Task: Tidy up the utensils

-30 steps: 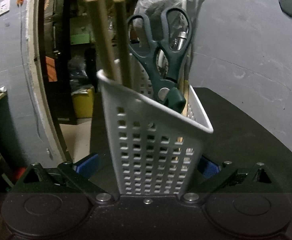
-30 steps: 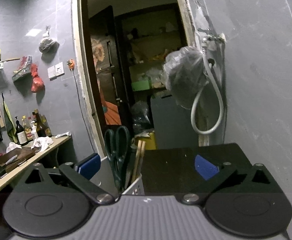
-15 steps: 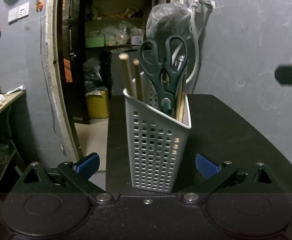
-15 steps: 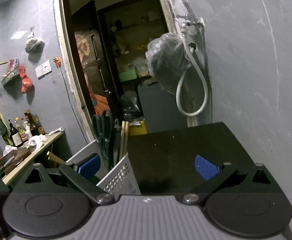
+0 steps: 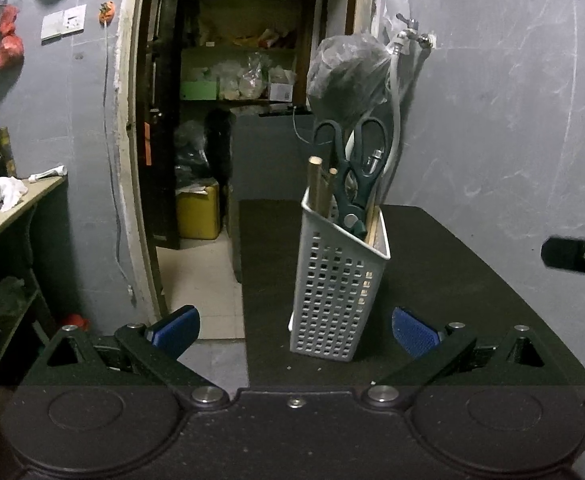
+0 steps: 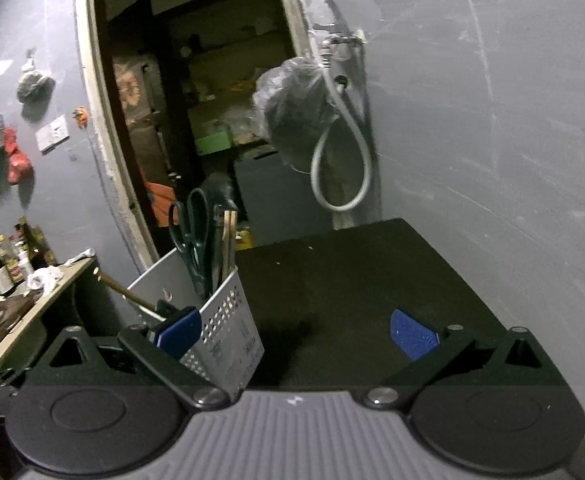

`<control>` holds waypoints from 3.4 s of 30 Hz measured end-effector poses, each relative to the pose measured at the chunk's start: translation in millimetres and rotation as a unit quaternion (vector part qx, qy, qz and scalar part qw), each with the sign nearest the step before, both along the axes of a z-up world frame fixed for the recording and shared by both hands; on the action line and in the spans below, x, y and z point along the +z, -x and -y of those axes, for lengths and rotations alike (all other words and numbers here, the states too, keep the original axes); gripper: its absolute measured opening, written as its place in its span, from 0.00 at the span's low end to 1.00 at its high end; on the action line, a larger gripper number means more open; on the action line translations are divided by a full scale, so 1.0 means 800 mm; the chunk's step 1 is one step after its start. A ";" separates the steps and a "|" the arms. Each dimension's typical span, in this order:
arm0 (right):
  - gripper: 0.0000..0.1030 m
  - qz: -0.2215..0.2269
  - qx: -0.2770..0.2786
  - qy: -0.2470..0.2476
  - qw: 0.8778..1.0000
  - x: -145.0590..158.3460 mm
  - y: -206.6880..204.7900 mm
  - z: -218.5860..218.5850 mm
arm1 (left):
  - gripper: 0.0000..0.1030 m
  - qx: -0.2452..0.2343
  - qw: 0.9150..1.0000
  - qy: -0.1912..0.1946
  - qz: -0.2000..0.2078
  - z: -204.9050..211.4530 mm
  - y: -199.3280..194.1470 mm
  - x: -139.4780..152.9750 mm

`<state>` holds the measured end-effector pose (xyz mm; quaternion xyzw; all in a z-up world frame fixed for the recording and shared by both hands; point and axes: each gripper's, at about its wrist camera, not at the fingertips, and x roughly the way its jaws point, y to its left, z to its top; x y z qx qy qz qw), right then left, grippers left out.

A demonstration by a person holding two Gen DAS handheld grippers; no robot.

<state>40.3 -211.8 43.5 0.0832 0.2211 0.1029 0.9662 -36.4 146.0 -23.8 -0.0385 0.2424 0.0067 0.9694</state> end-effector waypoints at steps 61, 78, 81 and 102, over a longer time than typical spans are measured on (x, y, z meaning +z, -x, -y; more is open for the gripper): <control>1.00 -0.085 -0.014 0.085 0.993 -0.035 0.138 -0.046 | 0.99 0.001 0.999 -0.036 -0.020 -0.021 0.123 -0.005; 1.00 -0.087 -0.016 0.087 0.992 -0.036 0.136 -0.049 | 0.99 0.000 0.999 -0.034 -0.022 -0.022 0.122 -0.007; 1.00 -0.087 -0.016 0.088 0.992 -0.037 0.136 -0.049 | 0.99 -0.001 0.999 -0.034 -0.022 -0.023 0.122 -0.007; 1.00 -0.087 -0.020 0.088 0.992 -0.038 0.131 -0.047 | 0.99 -0.003 0.999 -0.030 -0.022 -0.025 0.116 -0.011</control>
